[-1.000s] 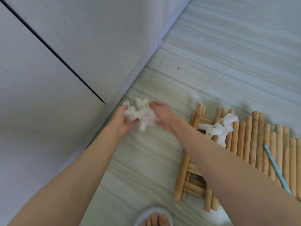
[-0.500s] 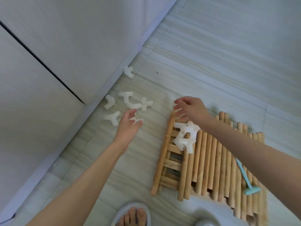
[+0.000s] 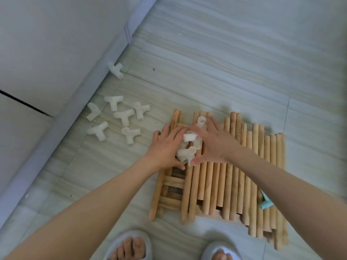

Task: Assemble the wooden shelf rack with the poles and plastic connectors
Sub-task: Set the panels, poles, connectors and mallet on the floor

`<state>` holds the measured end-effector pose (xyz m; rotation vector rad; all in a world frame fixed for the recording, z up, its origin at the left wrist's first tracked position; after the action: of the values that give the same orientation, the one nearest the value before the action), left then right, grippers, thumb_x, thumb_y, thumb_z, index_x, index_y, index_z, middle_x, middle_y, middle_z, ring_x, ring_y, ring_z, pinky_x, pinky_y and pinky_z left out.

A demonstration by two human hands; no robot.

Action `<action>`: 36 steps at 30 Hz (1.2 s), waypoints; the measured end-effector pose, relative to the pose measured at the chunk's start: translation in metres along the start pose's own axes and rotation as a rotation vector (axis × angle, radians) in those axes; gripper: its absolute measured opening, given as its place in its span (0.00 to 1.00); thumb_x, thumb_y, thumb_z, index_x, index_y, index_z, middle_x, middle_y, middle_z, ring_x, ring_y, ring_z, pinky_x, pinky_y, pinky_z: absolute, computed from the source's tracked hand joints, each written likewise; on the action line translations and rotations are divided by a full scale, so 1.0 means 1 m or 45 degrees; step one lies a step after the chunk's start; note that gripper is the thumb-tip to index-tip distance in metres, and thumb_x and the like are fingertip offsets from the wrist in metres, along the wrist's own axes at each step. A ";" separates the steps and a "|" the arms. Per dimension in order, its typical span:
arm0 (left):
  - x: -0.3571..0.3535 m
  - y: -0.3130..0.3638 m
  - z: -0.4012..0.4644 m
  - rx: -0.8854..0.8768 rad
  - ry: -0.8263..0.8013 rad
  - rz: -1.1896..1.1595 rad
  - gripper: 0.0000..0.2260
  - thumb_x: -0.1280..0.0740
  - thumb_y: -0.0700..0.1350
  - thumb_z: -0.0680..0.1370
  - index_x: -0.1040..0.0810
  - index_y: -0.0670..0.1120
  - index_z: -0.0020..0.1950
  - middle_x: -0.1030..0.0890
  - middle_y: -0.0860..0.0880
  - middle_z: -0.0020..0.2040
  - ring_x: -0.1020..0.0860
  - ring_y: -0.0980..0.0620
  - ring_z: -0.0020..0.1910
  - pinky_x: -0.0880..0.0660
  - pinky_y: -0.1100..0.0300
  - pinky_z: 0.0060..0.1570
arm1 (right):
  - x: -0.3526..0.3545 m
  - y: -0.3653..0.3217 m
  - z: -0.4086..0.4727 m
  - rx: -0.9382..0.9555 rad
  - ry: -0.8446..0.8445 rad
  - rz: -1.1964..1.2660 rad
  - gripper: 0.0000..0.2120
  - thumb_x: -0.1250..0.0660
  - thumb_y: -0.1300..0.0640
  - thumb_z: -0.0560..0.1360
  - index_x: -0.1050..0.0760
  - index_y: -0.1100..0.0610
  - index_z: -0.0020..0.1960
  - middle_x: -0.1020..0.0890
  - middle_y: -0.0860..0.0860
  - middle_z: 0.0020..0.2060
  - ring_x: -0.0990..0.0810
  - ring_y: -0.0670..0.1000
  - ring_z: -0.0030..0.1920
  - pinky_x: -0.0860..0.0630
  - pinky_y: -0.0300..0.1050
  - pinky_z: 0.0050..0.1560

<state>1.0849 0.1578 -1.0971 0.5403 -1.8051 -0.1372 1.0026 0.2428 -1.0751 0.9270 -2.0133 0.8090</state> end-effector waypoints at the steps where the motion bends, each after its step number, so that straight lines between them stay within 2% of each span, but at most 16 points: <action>1: 0.001 -0.001 0.001 -0.007 0.024 0.020 0.51 0.25 0.61 0.63 0.53 0.52 0.76 0.46 0.53 0.75 0.54 0.46 0.73 0.49 0.46 0.67 | 0.001 -0.003 0.000 0.005 0.021 0.007 0.49 0.32 0.29 0.61 0.52 0.40 0.74 0.51 0.55 0.75 0.59 0.58 0.75 0.44 0.61 0.70; 3: 0.001 -0.001 -0.001 -0.026 0.088 0.047 0.49 0.26 0.62 0.63 0.49 0.52 0.76 0.42 0.52 0.73 0.53 0.47 0.72 0.50 0.47 0.66 | 0.003 -0.006 -0.002 0.015 0.086 0.020 0.43 0.33 0.31 0.64 0.46 0.42 0.73 0.43 0.56 0.72 0.49 0.59 0.73 0.40 0.58 0.69; 5: -0.001 0.000 -0.004 -0.024 0.125 0.035 0.46 0.27 0.62 0.65 0.47 0.52 0.75 0.38 0.50 0.70 0.53 0.48 0.72 0.52 0.48 0.66 | 0.003 -0.007 -0.007 0.005 0.190 0.050 0.35 0.35 0.35 0.68 0.39 0.45 0.70 0.38 0.55 0.69 0.44 0.59 0.69 0.39 0.55 0.66; 9: -0.002 0.003 -0.004 0.006 0.141 0.007 0.42 0.31 0.62 0.69 0.46 0.50 0.76 0.36 0.47 0.68 0.52 0.45 0.73 0.51 0.47 0.65 | -0.001 -0.005 -0.016 -0.068 0.321 0.264 0.24 0.34 0.44 0.72 0.32 0.49 0.65 0.34 0.53 0.66 0.42 0.57 0.67 0.38 0.49 0.63; 13: 0.003 0.000 -0.007 0.002 0.215 -0.099 0.37 0.34 0.61 0.73 0.44 0.48 0.76 0.32 0.47 0.66 0.47 0.48 0.69 0.48 0.54 0.62 | 0.000 -0.010 -0.018 -0.093 0.368 0.653 0.17 0.33 0.55 0.74 0.28 0.51 0.62 0.33 0.52 0.63 0.39 0.54 0.65 0.39 0.47 0.64; 17: 0.011 -0.007 -0.008 0.061 0.221 -0.390 0.34 0.31 0.53 0.74 0.42 0.47 0.75 0.30 0.47 0.64 0.41 0.50 0.63 0.45 0.62 0.59 | 0.007 -0.015 -0.016 -0.160 0.376 0.972 0.17 0.33 0.60 0.74 0.27 0.51 0.62 0.31 0.51 0.62 0.33 0.50 0.62 0.37 0.37 0.56; 19: 0.013 -0.011 -0.010 0.113 0.150 -0.647 0.32 0.32 0.47 0.76 0.43 0.46 0.76 0.32 0.47 0.63 0.38 0.52 0.62 0.42 0.66 0.61 | 0.012 -0.019 -0.013 -0.187 0.371 1.078 0.17 0.33 0.59 0.74 0.26 0.51 0.62 0.32 0.49 0.63 0.33 0.47 0.61 0.36 0.36 0.56; 22: 0.025 -0.017 -0.020 0.168 0.178 -1.005 0.28 0.36 0.38 0.78 0.44 0.48 0.75 0.36 0.49 0.61 0.31 0.63 0.54 0.36 0.78 0.55 | 0.027 -0.034 -0.004 -0.179 0.378 1.166 0.17 0.33 0.58 0.74 0.27 0.49 0.63 0.32 0.48 0.62 0.33 0.45 0.59 0.37 0.36 0.55; 23: 0.030 -0.022 -0.025 0.196 0.228 -1.098 0.26 0.38 0.36 0.78 0.43 0.49 0.74 0.36 0.49 0.61 0.31 0.64 0.54 0.33 0.77 0.53 | 0.032 -0.043 0.002 -0.156 0.379 1.179 0.17 0.33 0.57 0.74 0.27 0.49 0.63 0.32 0.47 0.61 0.34 0.44 0.58 0.38 0.35 0.54; 25: 0.039 -0.035 -0.035 0.270 0.315 -1.330 0.22 0.42 0.32 0.78 0.37 0.51 0.67 0.30 0.45 0.61 0.26 0.57 0.56 0.24 0.63 0.55 | 0.039 -0.064 0.019 -0.112 0.345 1.198 0.17 0.33 0.56 0.74 0.28 0.48 0.63 0.31 0.47 0.59 0.34 0.45 0.58 0.38 0.34 0.54; 26: 0.042 -0.043 -0.040 0.318 0.334 -1.471 0.20 0.43 0.31 0.78 0.35 0.51 0.64 0.26 0.44 0.59 0.23 0.52 0.55 0.21 0.56 0.52 | 0.040 -0.076 0.030 -0.108 0.307 1.206 0.18 0.33 0.56 0.75 0.29 0.48 0.63 0.32 0.47 0.58 0.33 0.45 0.58 0.36 0.33 0.53; 27: 0.042 -0.052 -0.046 0.372 0.336 -1.606 0.20 0.43 0.30 0.78 0.33 0.51 0.63 0.24 0.45 0.58 0.22 0.50 0.54 0.20 0.54 0.49 | 0.038 -0.088 0.041 -0.118 0.263 1.231 0.18 0.33 0.56 0.75 0.29 0.49 0.64 0.31 0.47 0.58 0.32 0.46 0.57 0.34 0.33 0.52; 29: 0.041 -0.075 -0.055 0.502 0.322 -1.815 0.20 0.42 0.32 0.78 0.32 0.50 0.65 0.21 0.48 0.56 0.20 0.51 0.53 0.20 0.55 0.48 | 0.031 -0.109 0.064 -0.178 0.175 1.376 0.19 0.33 0.58 0.74 0.29 0.52 0.65 0.29 0.50 0.60 0.28 0.50 0.58 0.28 0.41 0.56; 32: 0.041 -0.117 -0.064 0.729 0.373 -1.940 0.20 0.43 0.31 0.76 0.30 0.47 0.65 0.19 0.47 0.54 0.19 0.53 0.50 0.21 0.58 0.46 | 0.017 -0.140 0.095 -0.264 0.067 1.685 0.22 0.32 0.62 0.74 0.30 0.56 0.66 0.27 0.56 0.64 0.24 0.56 0.59 0.26 0.52 0.61; 36: 0.040 -0.156 -0.063 0.951 0.452 -2.050 0.23 0.45 0.27 0.74 0.32 0.42 0.68 0.20 0.45 0.52 0.20 0.50 0.47 0.21 0.59 0.43 | 0.005 -0.162 0.123 -0.307 -0.003 1.871 0.26 0.32 0.61 0.74 0.35 0.59 0.70 0.27 0.59 0.65 0.25 0.56 0.61 0.28 0.53 0.63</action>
<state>1.1810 0.0140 -1.0995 2.2735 -0.6294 -0.4098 1.0865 0.0591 -1.0967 -0.8890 -2.5263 1.1803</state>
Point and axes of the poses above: each hand's wrist, its own z-axis towards the middle knuckle, its own x-axis out of the back of the hand, y = z × x, the point moved 8 cm from there along z, towards the middle knuckle
